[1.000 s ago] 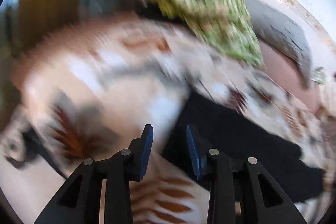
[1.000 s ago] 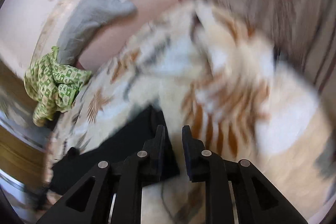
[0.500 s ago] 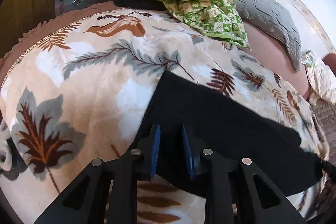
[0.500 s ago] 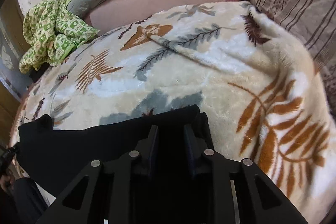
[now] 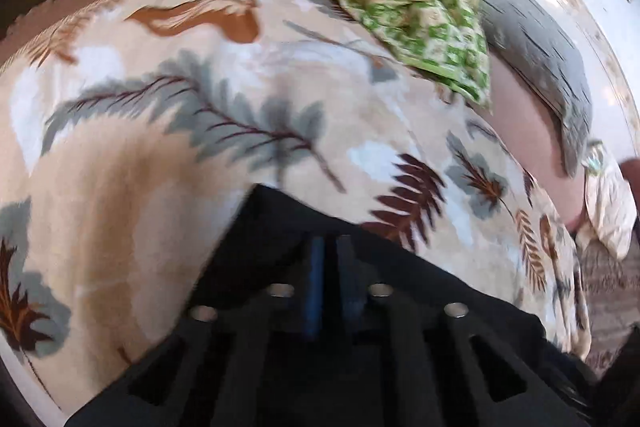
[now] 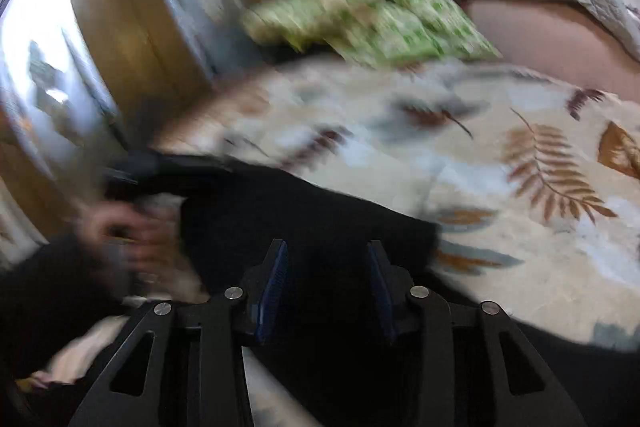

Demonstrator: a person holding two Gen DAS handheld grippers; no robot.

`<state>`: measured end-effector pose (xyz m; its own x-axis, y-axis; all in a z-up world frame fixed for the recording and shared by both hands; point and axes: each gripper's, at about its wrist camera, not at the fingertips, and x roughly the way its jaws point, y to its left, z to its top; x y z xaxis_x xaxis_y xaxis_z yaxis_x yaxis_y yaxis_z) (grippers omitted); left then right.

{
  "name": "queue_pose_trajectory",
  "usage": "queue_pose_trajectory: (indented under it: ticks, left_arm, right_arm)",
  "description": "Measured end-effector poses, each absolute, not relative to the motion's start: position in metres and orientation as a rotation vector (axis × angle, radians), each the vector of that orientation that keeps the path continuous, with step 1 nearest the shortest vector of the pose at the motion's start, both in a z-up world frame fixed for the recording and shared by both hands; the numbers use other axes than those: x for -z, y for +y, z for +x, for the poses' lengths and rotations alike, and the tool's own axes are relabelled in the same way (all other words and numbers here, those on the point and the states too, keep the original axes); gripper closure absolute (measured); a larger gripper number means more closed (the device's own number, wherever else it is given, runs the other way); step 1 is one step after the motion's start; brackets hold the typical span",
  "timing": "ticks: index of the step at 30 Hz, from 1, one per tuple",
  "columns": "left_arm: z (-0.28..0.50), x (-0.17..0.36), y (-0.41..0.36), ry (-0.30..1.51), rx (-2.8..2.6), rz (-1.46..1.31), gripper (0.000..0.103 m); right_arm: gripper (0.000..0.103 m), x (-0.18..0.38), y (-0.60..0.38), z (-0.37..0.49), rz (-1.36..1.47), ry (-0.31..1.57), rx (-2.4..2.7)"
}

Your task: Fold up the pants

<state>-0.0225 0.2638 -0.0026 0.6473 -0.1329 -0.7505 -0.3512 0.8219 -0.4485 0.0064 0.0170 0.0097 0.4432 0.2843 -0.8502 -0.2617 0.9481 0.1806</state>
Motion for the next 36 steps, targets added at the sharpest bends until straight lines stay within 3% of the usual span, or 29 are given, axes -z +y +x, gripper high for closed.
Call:
queue_pose_trajectory:
  ticks: [1,6,12,14,16,17,26,30,31,33,34,35,36]
  left_arm:
    - [-0.023,0.004,0.266,0.869,-0.128,-0.62,0.095]
    - [-0.027,0.009,0.262,0.842,-0.14,-0.559,0.097]
    - [-0.034,0.004,0.246,0.839,-0.153,-0.519,0.097]
    - [-0.033,0.003,0.244,0.843,-0.159,-0.504,0.097]
    - [-0.032,0.003,0.242,0.847,-0.16,-0.491,0.097]
    - [-0.03,0.002,0.242,0.848,-0.162,-0.482,0.097]
    - [-0.025,-0.011,0.229,0.876,-0.148,-0.374,0.096]
    - [-0.038,-0.042,0.22,0.846,-0.128,-0.362,0.087]
    - [-0.044,-0.052,0.211,0.82,-0.078,-0.369,0.084]
    - [-0.048,-0.057,0.195,0.812,-0.021,-0.339,0.068]
    - [-0.047,-0.054,0.184,0.828,-0.013,-0.286,0.054]
    - [-0.044,-0.044,0.173,0.865,-0.018,-0.222,0.048]
    - [-0.035,-0.028,0.166,0.951,-0.009,-0.18,0.049]
  right_arm:
    - [0.076,0.008,0.014,0.014,0.002,1.12,-0.278]
    - [0.076,0.02,-0.011,0.025,0.182,1.139,-0.272]
    - [0.06,-0.013,0.008,0.023,0.221,1.001,-0.327]
    - [0.043,-0.009,0.016,0.027,0.176,0.996,-0.325]
    - [0.041,0.027,0.018,0.036,0.126,1.144,-0.264]
    - [0.041,0.033,0.016,0.034,0.144,1.125,-0.256]
    - [0.042,-0.026,0.004,-0.001,0.251,1.045,-0.304]
    - [0.032,-0.039,0.001,-0.035,0.178,1.045,-0.256]
    - [0.023,-0.032,-0.001,-0.041,0.158,1.065,-0.227]
    - [0.017,0.001,-0.005,-0.047,0.117,1.179,-0.161]
    - [0.017,0.005,-0.003,-0.051,0.077,1.145,-0.175]
    - [0.015,0.002,0.001,-0.056,0.018,1.078,-0.193]
    - [0.015,0.002,0.007,-0.056,-0.042,1.082,-0.21]
